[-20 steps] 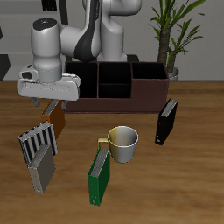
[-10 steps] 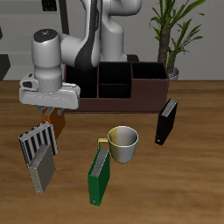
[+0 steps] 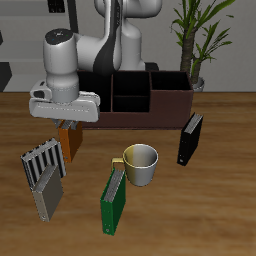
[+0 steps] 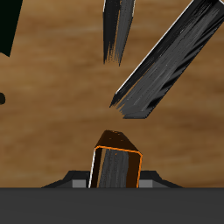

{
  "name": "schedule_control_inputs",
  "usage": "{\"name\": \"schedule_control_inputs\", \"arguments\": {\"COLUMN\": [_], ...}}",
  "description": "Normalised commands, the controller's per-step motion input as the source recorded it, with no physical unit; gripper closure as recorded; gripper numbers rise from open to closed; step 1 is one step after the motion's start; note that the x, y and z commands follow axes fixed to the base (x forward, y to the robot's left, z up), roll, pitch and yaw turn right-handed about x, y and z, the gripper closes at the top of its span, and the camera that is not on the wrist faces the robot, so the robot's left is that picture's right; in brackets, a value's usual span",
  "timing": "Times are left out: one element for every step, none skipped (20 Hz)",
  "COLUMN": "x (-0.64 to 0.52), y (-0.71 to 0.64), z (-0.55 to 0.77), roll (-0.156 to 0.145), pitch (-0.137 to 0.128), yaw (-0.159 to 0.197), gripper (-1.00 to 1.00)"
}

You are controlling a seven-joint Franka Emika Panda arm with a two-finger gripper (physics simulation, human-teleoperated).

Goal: Place the orange book into the back desk caddy's back compartment

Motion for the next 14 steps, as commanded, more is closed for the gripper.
{"name": "schedule_control_inputs", "arguments": {"x": [0.02, -0.02, -0.09, 0.03, -0.13, -0.14, -0.09, -0.10, -0.18, -0.17, -0.15, -0.17, -0.15, 0.00], "y": [0.71, 0.79, 0.83, -0.08, 1.67, 0.84, 0.73, 0.67, 0.73, 0.66, 0.64, 0.61, 0.61, 0.12], "z": [0.55, 0.65, 0.75, 0.00, 1.55, 0.89, 0.87, 0.80, 0.91, 0.86, 0.87, 0.91, 0.85, 0.45], "roll": [0.052, 0.065, 0.042, 0.000, 0.059, 0.083, 0.026, -0.023, 0.099, 0.041, 0.013, 0.073, 0.046, -0.010], "pitch": [-0.005, -0.022, -0.047, 0.000, -0.069, -0.057, -0.110, -0.024, -0.075, -0.084, -0.036, -0.089, -0.048, -0.039], "yaw": [-0.003, -0.037, 0.024, 0.000, 0.036, -0.020, 0.101, 0.006, -0.001, 0.054, 0.065, -0.036, 0.036, 0.041], "gripper": [1.00, 1.00, 1.00, 1.00, 1.00, 1.00, 1.00, 1.00, 1.00, 1.00, 1.00, 1.00, 1.00, 1.00]}}
